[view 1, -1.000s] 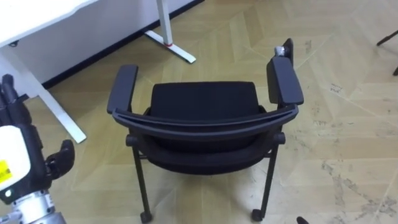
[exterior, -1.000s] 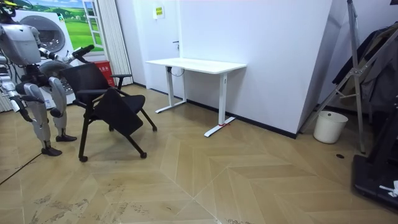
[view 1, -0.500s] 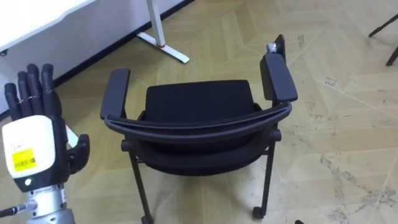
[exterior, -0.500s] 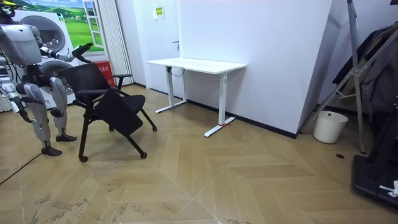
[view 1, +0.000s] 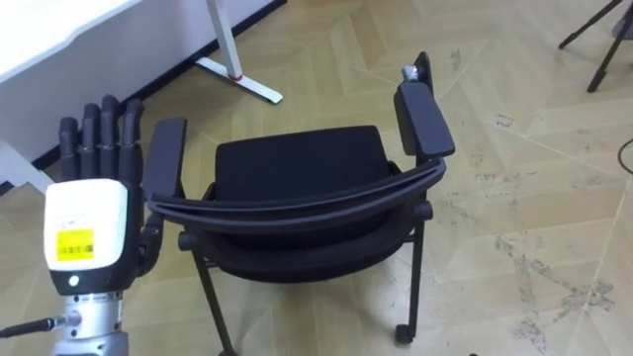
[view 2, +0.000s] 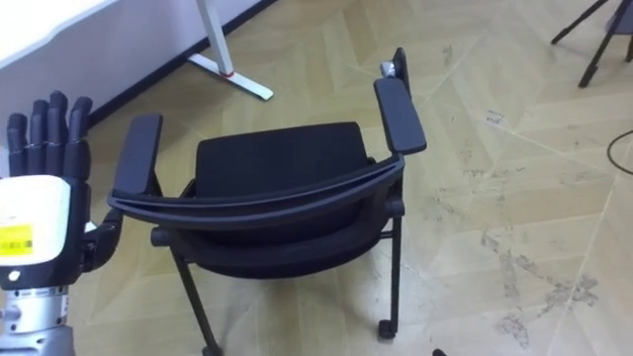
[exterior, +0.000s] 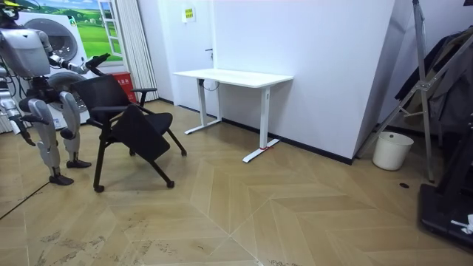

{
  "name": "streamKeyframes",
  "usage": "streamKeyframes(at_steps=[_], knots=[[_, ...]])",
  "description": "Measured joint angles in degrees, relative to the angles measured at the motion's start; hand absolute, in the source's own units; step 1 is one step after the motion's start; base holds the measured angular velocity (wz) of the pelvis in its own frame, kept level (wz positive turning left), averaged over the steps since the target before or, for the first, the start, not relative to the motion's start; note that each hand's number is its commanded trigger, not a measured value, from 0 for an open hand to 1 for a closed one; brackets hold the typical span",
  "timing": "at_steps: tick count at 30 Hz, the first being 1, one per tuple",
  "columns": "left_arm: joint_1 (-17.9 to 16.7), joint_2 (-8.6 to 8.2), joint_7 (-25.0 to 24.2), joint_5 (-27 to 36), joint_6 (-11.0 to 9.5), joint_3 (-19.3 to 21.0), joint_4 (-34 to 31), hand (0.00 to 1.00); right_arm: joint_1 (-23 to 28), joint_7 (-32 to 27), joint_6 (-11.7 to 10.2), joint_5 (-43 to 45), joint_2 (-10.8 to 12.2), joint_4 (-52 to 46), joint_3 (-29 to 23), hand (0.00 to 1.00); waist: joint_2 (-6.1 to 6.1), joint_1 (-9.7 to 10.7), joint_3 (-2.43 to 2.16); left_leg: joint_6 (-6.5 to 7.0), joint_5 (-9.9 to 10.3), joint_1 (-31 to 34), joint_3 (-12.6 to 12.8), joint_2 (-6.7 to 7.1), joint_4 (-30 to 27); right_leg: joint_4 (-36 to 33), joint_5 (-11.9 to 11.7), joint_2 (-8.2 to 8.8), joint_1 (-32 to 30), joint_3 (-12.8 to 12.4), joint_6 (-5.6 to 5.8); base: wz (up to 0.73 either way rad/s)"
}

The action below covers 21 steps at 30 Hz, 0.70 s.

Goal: Push chair

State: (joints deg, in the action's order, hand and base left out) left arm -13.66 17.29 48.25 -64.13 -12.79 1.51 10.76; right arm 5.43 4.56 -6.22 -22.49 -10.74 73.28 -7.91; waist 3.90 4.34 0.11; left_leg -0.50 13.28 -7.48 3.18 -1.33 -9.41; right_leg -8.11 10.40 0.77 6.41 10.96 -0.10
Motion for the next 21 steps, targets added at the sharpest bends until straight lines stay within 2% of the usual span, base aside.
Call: streamKeyframes(at_steps=[3, 5, 11, 16, 21], knots=[[0.0, 0.77, -1.6, -0.71, 0.13, -0.92, -1.74, 0.0, -0.04, 0.12, -0.05, -0.06, 0.0, 0.0, 0.1, 0.0, 0.2, 0.01, 0.02, 0.0, 0.0, 0.06, 0.0, 0.01, 0.0, 0.0, 0.0, 0.03, 0.01, 0.04, 0.0, 0.0], [0.0, 1.87, -2.55, -0.74, 0.73, -2.25, -2.44, 0.0, -0.13, 0.09, -0.06, -0.66, -0.01, 0.01, 0.52, 0.0, 0.52, 0.03, 0.06, 0.0, 0.0, 0.09, -0.04, 0.01, -0.01, 0.0, 0.0, 0.04, 0.01, 0.08, 0.0, 0.0], [0.41, 1.89, -4.61, -2.12, 2.13, -3.45, -2.91, 0.0, -0.87, 1.2, -0.05, -2.23, -0.01, 0.14, 0.52, 0.0, 1.51, 0.28, -0.04, 0.0, 0.0, -0.03, -0.11, 0.04, -0.01, 0.06, -0.01, 0.09, 0.26, 0.31, 0.01, 0.02], [0.98, 1.9, -6.49, -3.13, 3.05, -4.54, -2.98, 0.0, -0.9, 2.55, -0.03, -2.35, -0.03, 0.55, 1.7, 0.0, 1.57, 0.36, 0.01, 0.0, 0.0, -0.2, -0.15, 0.03, -0.01, 0.13, -0.03, 0.07, 0.55, 0.46, 0.01, 0.0], [1.55, 1.93, -8.69, -3.55, 4.11, -5.52, -2.98, 0.0, -1.55, 3.16, 0.06, -2.02, -0.08, 2.64, 1.73, 0.0, 1.43, 0.76, 0.3, 0.0, 0.0, -0.1, -0.18, 0.06, 0.01, 0.11, -0.11, 0.1, 0.53, 0.62, 0.09, 0.02]])
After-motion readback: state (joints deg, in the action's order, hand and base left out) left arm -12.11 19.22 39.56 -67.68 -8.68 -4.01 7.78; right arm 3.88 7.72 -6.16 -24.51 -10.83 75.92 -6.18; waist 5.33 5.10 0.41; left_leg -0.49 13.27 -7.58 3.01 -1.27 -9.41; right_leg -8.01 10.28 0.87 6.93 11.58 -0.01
